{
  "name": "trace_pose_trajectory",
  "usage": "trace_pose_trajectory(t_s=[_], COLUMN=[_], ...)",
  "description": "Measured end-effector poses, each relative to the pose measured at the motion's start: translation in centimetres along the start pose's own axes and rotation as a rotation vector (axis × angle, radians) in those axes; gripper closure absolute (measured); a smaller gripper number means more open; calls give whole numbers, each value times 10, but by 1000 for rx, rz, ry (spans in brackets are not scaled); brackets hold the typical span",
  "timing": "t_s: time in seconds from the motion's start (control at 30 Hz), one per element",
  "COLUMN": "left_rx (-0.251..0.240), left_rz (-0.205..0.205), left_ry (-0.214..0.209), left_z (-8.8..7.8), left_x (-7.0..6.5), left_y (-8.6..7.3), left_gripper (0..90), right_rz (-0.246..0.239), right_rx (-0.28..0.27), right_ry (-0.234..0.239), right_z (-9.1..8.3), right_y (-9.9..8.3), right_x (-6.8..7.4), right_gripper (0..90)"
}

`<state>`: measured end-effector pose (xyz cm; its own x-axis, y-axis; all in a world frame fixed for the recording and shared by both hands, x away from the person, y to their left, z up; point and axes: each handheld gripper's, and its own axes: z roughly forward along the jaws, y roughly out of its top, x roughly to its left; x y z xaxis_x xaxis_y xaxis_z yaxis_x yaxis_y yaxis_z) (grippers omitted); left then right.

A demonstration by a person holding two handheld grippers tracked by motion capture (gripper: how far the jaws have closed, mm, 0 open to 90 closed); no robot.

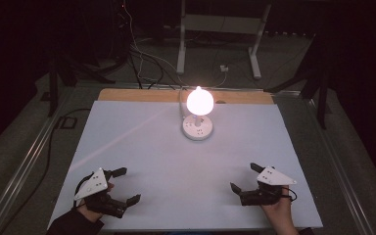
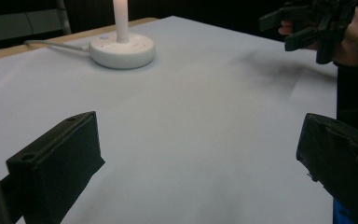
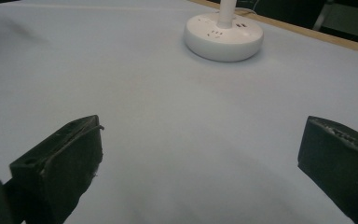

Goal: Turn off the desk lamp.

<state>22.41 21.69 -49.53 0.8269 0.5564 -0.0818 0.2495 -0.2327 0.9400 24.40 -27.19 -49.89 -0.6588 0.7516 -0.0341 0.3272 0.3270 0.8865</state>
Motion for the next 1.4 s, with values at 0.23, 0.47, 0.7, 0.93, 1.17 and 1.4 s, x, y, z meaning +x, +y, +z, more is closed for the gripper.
trace_pose_trajectory(t_s=[0.23,0.47,0.7,0.93,1.17,1.4], left_rx=[9,-1,-12,-15,2,-2], left_rz=[13,8,-4,-4,11,12], left_ry=[5,15,29,21,19,15], left_z=[1,0,1,-2,0,0], left_x=[-2,-1,2,-2,-5,-5], left_y=[1,2,2,2,1,1], left_gripper=[5,5,5,5,5,5], right_rz=[-6,-14,-2,-3,-8,31], right_rx=[8,6,-2,-4,5,-18], right_ry=[2,4,11,10,23,41], right_z=[1,1,2,1,4,5], right_y=[-1,0,1,3,10,23], right_x=[1,1,-3,0,6,4], right_gripper=[0,0,0,0,0,0])
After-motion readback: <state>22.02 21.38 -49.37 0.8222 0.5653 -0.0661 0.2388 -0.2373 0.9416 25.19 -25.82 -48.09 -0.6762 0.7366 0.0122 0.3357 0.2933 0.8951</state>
